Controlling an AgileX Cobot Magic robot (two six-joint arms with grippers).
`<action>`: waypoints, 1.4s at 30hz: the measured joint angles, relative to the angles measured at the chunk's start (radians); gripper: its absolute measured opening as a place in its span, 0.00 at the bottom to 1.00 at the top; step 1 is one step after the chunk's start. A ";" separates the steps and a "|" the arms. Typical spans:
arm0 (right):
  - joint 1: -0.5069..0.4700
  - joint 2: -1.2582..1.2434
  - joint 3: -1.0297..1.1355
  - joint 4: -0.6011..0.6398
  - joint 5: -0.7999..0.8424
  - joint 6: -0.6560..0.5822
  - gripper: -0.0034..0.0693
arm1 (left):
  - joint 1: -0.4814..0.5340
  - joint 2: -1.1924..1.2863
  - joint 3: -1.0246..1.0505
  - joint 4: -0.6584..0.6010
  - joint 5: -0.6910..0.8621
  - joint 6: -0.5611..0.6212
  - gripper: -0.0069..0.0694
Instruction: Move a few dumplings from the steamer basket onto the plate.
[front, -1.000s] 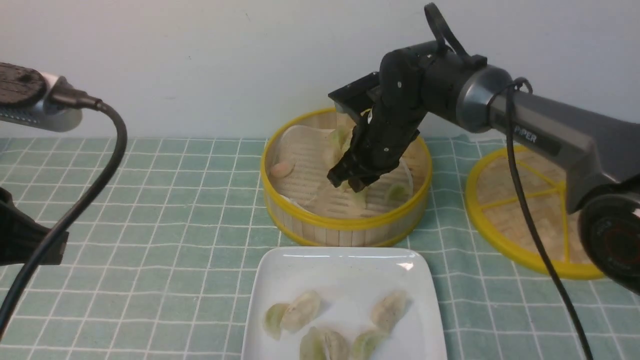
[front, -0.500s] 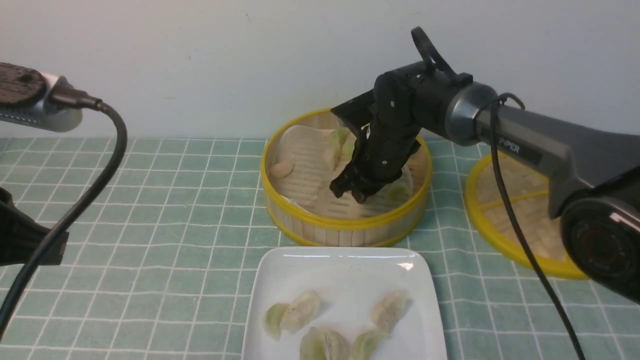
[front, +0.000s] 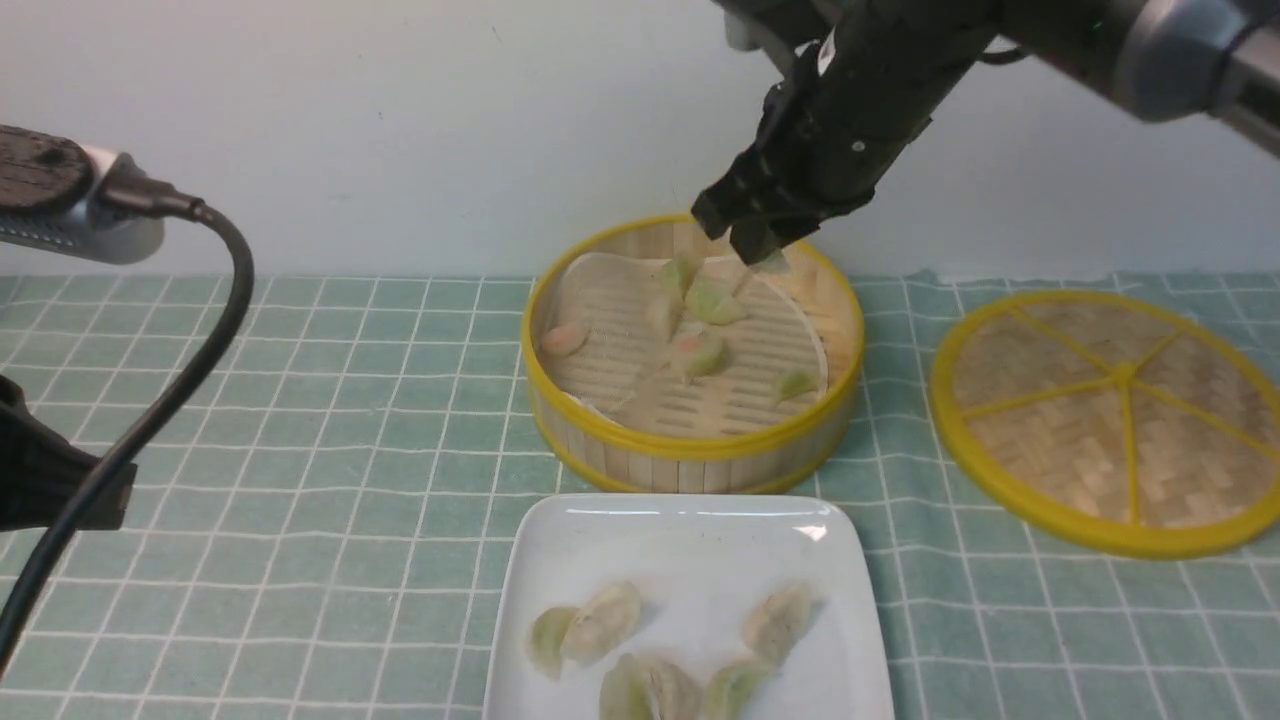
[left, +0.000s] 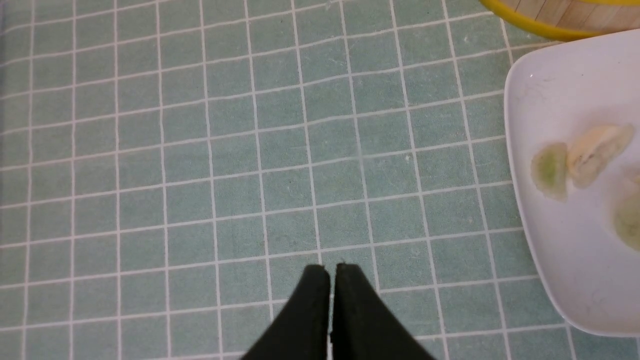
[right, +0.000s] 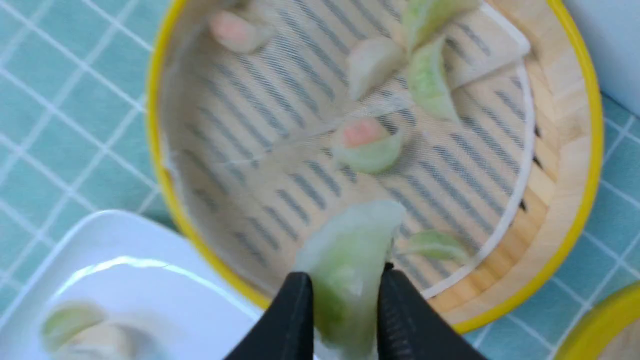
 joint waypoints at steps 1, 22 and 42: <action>0.000 -0.032 0.039 0.033 0.000 -0.006 0.25 | 0.000 0.000 0.000 0.000 0.000 0.000 0.08; 0.041 0.017 0.540 0.254 -0.214 -0.013 0.59 | 0.000 0.000 0.000 -0.003 0.000 0.000 0.08; 0.041 -0.961 0.597 -0.090 -0.137 0.157 0.03 | 0.000 0.000 0.001 -0.003 -0.088 0.000 0.08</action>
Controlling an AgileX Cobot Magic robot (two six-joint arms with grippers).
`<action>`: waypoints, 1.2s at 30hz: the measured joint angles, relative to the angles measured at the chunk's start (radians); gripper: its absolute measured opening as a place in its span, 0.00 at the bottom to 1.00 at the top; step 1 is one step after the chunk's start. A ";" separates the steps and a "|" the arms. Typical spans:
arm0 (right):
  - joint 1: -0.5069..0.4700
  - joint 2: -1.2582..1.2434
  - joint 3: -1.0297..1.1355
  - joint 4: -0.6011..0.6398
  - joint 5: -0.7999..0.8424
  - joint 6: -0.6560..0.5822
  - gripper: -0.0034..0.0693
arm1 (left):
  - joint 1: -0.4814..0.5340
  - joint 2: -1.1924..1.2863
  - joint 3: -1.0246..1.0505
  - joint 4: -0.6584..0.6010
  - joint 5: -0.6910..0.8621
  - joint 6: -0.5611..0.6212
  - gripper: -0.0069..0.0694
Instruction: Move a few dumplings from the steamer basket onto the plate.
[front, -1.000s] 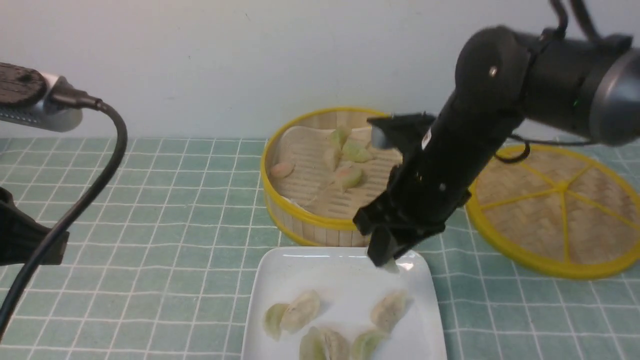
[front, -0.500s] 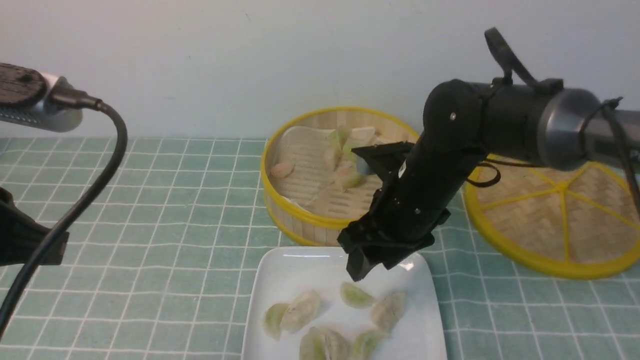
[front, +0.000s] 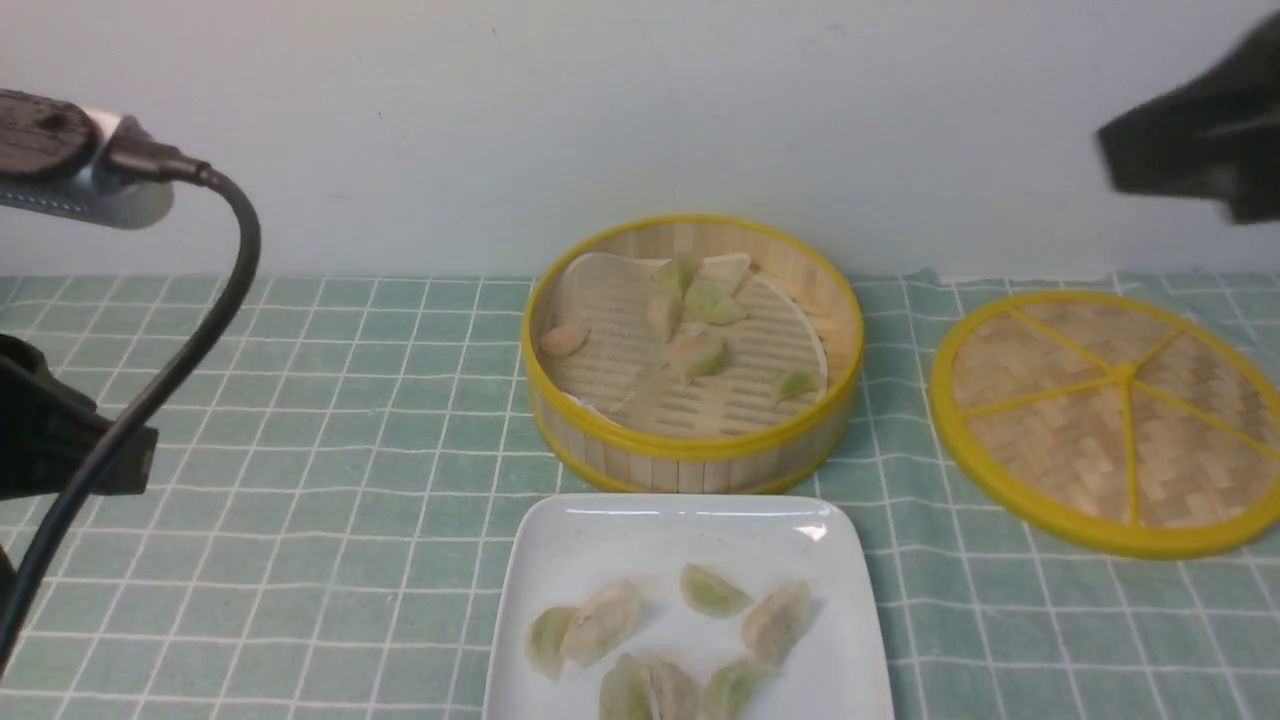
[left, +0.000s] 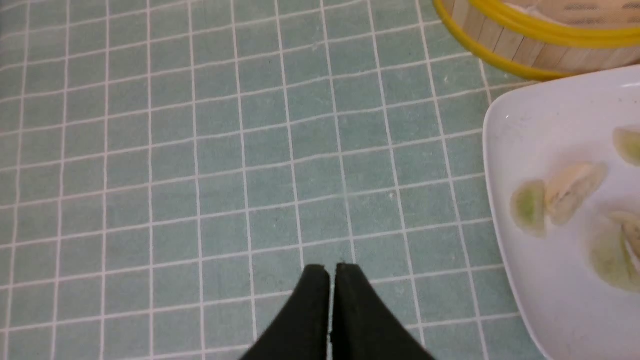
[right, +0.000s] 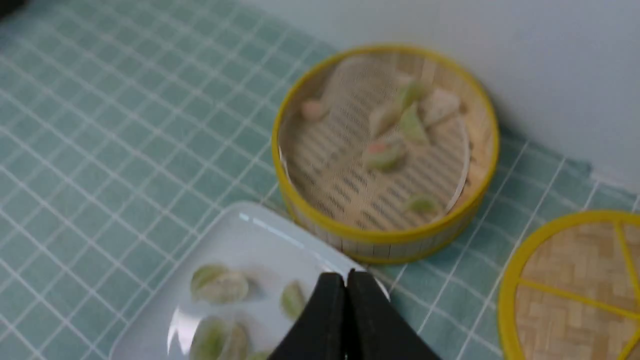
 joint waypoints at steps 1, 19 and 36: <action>0.000 -0.048 0.043 -0.004 -0.031 0.007 0.03 | 0.000 0.000 0.000 0.000 -0.017 0.000 0.08; 0.000 -0.999 0.881 -0.252 -0.506 0.272 0.03 | 0.000 0.149 0.003 -0.039 -0.260 0.000 0.08; 0.000 -1.000 0.883 -0.274 -0.511 0.278 0.03 | 0.000 -0.446 0.323 -0.081 -0.383 -0.099 0.08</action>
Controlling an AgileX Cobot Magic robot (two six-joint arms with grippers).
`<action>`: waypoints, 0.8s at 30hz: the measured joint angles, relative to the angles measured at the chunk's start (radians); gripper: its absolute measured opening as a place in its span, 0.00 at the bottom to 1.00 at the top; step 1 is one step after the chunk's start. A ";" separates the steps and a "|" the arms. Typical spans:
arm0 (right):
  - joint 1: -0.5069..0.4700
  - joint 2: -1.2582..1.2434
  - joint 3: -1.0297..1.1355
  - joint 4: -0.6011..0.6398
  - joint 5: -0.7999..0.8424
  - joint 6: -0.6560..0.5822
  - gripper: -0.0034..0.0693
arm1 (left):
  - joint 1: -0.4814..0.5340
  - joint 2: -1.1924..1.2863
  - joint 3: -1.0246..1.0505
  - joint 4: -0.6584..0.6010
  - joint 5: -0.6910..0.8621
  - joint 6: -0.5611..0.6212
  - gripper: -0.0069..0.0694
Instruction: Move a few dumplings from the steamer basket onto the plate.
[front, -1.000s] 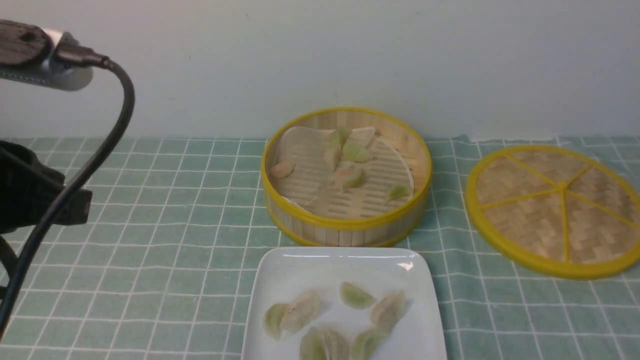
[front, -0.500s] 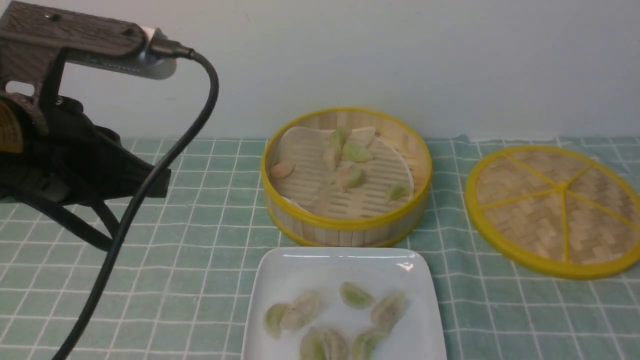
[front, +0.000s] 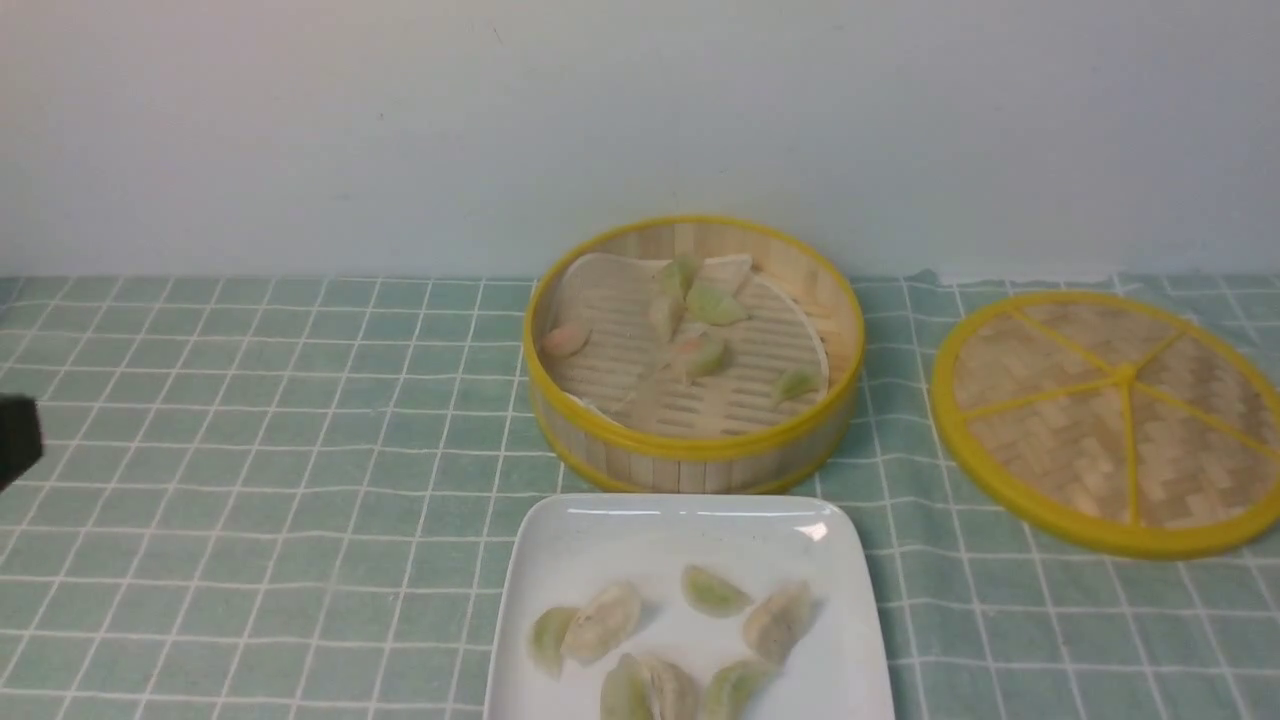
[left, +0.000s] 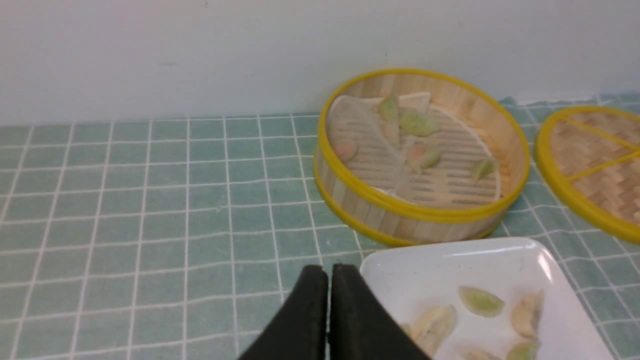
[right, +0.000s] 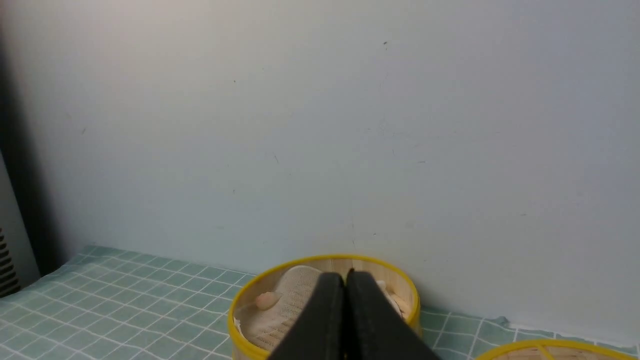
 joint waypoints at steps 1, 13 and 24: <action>0.000 0.000 0.000 0.000 0.000 0.000 0.03 | 0.000 -0.068 0.029 -0.017 0.028 -0.007 0.08; 0.000 0.000 0.000 0.000 0.000 0.000 0.03 | 0.000 -0.325 0.061 -0.029 0.251 -0.014 0.08; 0.000 0.000 0.000 -0.002 -0.001 0.000 0.03 | 0.102 -0.361 0.277 -0.010 -0.179 0.189 0.08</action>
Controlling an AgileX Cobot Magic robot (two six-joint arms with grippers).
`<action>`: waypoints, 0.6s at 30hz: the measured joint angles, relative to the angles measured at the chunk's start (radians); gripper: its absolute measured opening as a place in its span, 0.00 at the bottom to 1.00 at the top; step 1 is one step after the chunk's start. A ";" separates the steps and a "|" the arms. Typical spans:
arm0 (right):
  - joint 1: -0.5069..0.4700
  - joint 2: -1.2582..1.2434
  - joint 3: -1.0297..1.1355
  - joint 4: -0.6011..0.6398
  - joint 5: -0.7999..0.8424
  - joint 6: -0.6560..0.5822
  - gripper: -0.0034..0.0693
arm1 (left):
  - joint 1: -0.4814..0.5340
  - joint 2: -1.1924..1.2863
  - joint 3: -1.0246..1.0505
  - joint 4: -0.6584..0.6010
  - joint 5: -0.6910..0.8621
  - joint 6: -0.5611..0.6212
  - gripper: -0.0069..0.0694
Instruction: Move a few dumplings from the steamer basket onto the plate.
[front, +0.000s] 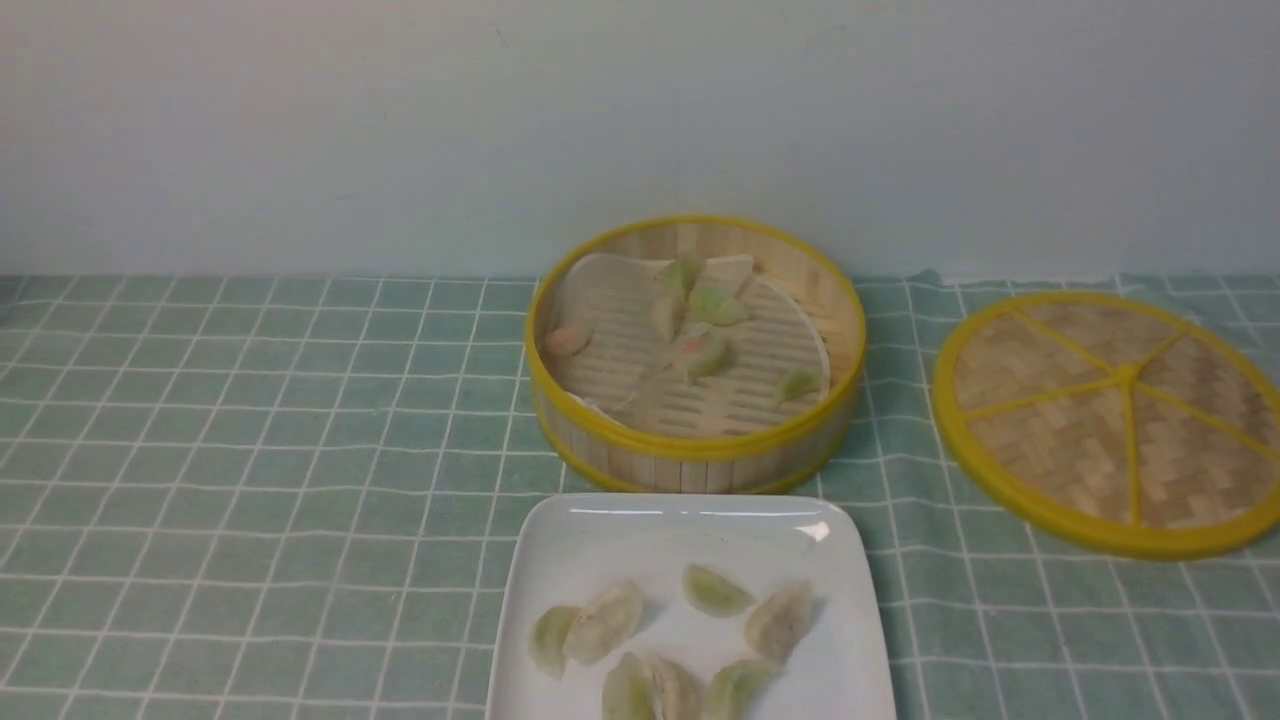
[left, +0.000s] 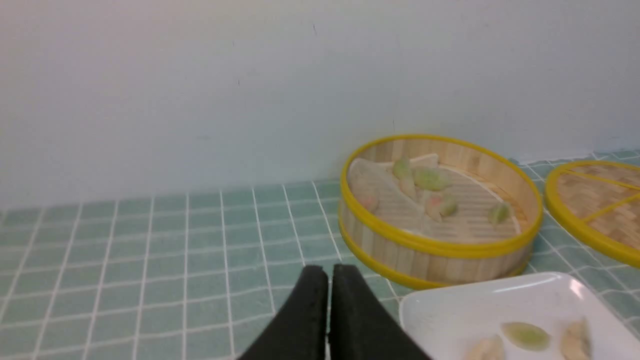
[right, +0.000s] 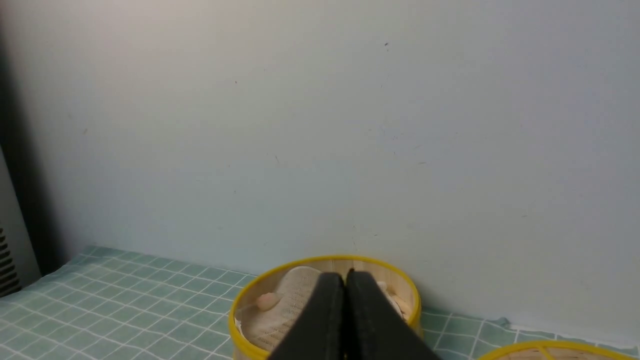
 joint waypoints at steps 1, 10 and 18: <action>0.000 0.000 0.000 -0.001 0.000 0.000 0.03 | 0.036 -0.008 0.052 -0.042 -0.062 0.054 0.08; 0.000 0.000 0.000 -0.002 -0.001 0.000 0.03 | 0.316 -0.136 0.482 -0.261 -0.356 0.340 0.08; 0.000 -0.001 0.000 -0.005 -0.002 0.000 0.03 | 0.323 -0.141 0.520 -0.265 -0.232 0.348 0.08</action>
